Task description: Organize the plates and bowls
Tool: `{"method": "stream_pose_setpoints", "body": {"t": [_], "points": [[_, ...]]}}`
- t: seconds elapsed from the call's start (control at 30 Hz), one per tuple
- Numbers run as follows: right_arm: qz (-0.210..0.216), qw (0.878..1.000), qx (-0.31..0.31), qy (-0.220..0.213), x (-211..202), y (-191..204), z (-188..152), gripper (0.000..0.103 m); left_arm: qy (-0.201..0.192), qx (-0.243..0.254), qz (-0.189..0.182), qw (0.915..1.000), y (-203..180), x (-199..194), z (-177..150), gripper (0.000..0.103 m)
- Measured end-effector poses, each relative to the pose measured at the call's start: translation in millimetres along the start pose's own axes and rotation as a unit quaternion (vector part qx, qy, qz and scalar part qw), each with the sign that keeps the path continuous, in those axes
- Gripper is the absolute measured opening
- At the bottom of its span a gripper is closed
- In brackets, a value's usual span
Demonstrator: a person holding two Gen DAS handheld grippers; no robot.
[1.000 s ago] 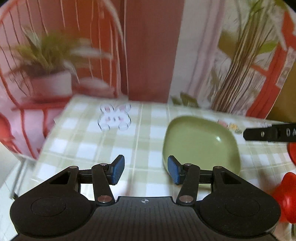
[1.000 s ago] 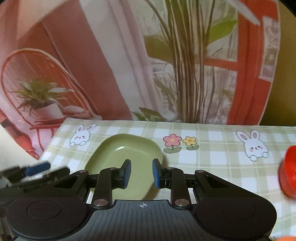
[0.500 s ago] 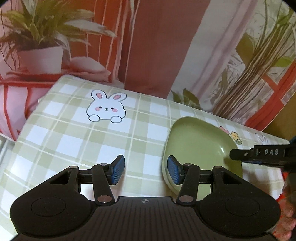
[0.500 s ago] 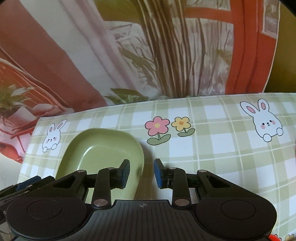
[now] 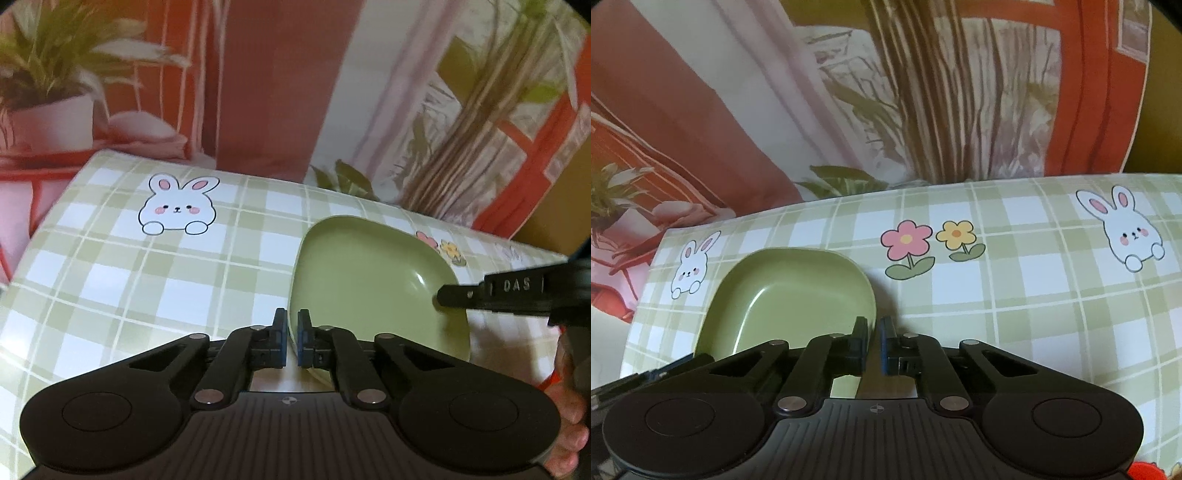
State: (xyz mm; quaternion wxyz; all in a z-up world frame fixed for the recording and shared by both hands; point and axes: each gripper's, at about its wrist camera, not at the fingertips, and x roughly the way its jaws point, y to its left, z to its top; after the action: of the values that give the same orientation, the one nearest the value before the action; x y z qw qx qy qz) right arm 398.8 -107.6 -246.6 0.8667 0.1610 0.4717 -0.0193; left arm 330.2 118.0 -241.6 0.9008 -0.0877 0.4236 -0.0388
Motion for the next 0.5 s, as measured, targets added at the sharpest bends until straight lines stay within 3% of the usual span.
{"method": "stream_pose_setpoints", "body": {"t": [0.5], "points": [[-0.007, 1.000, 0.021, 0.001, -31, -5, -21, 0.003, 0.016, -0.003, -0.003, 0.9999, -11, -35, -10, 0.006]]}}
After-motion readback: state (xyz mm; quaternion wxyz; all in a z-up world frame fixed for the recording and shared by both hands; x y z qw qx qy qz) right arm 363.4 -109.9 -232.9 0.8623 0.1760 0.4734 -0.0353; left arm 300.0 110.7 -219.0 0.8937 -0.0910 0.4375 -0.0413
